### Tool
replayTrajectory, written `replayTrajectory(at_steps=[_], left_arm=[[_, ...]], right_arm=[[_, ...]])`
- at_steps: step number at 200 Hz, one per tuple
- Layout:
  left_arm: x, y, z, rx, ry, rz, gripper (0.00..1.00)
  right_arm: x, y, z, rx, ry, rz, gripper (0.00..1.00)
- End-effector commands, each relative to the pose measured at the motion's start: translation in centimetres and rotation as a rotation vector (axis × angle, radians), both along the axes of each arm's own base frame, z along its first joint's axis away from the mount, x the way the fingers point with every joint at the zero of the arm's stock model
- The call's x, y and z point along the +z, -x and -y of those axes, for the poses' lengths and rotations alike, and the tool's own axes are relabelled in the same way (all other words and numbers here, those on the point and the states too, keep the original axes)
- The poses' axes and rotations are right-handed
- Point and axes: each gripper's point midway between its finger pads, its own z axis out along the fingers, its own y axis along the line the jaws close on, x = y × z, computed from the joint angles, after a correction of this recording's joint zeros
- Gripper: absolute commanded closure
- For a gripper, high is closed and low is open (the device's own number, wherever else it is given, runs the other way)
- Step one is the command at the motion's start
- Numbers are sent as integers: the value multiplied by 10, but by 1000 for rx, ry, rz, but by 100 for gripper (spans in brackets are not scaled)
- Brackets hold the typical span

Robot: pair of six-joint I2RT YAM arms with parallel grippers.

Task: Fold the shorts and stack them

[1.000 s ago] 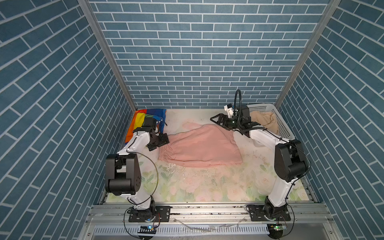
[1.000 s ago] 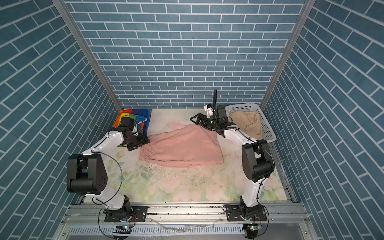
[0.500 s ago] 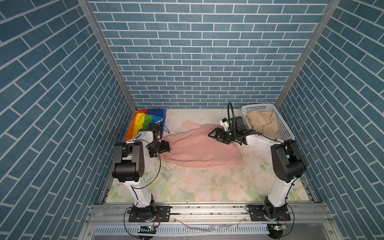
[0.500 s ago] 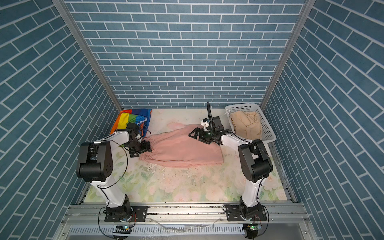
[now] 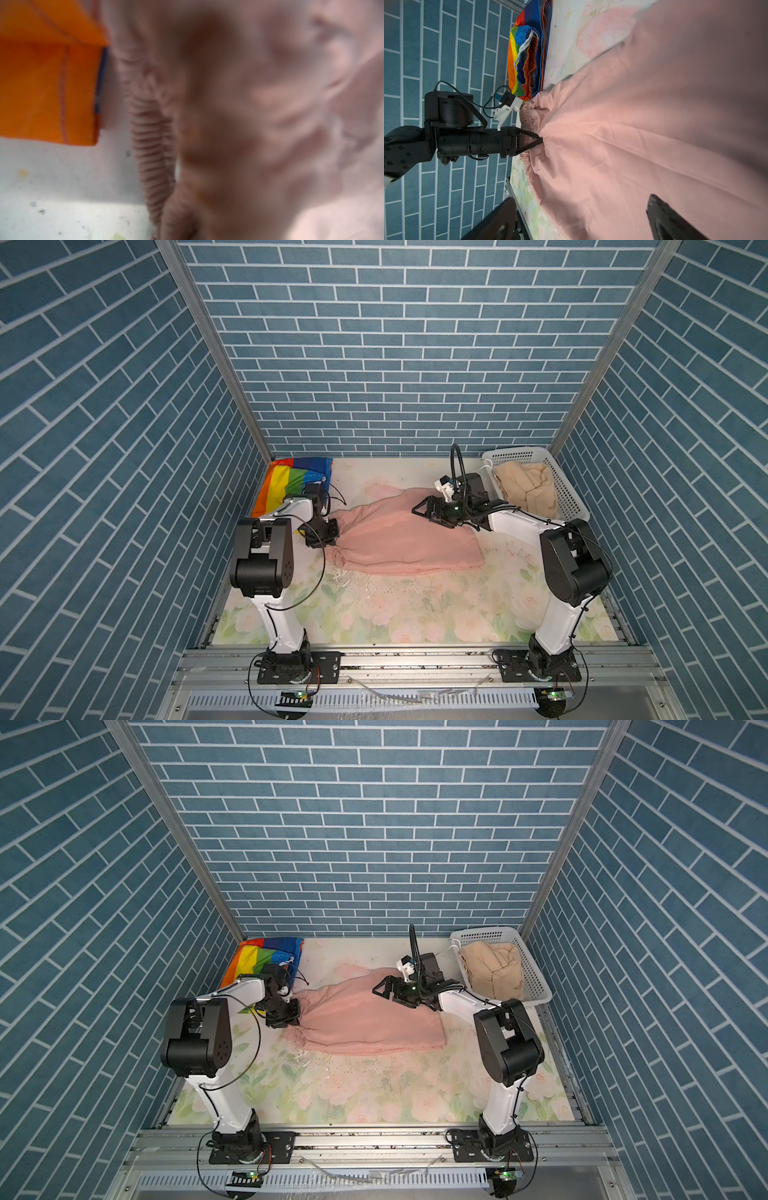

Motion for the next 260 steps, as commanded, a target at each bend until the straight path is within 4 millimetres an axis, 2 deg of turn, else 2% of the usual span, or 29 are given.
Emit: replayTrajectory(at_steps=[1,6,53,78,108,119,159,190,211,226,238,249,260], left_arm=[[2,12,3,-47,-39,-47,97],[5,12,3,-58,-47,-46,100],[56,2,11,-178,-164,-32,100],[81,-9,19,-177,-147,-1,100],[98,-16,28,-175,-130,31,100],[102,-15,34,-176,-102,34,100],[116,-15,42,-160,-56,73,100],[117,-9,38,-164,-76,71,100],[118,-8,37,-166,-78,74,100],[120,-9,40,-166,-65,80,100],[122,-11,41,-167,-62,86,100],[123,-11,43,-168,-59,91,100],[124,-13,45,-170,-54,95,100]], right_arm=[[6,7,-9,19,-8,14,1],[6,9,-10,26,-7,18,1],[6,44,-18,103,35,46,1],[9,77,-38,186,7,66,1],[7,117,-68,300,-59,77,1],[0,124,-76,313,-72,64,1],[-47,139,-97,339,-37,-15,1],[-78,148,-95,336,35,-70,1],[-85,155,-92,349,61,-85,1],[-71,153,-88,354,72,-66,1],[-41,141,-86,337,49,-12,2],[-12,118,-79,284,59,46,2],[8,89,-64,204,94,79,2]])
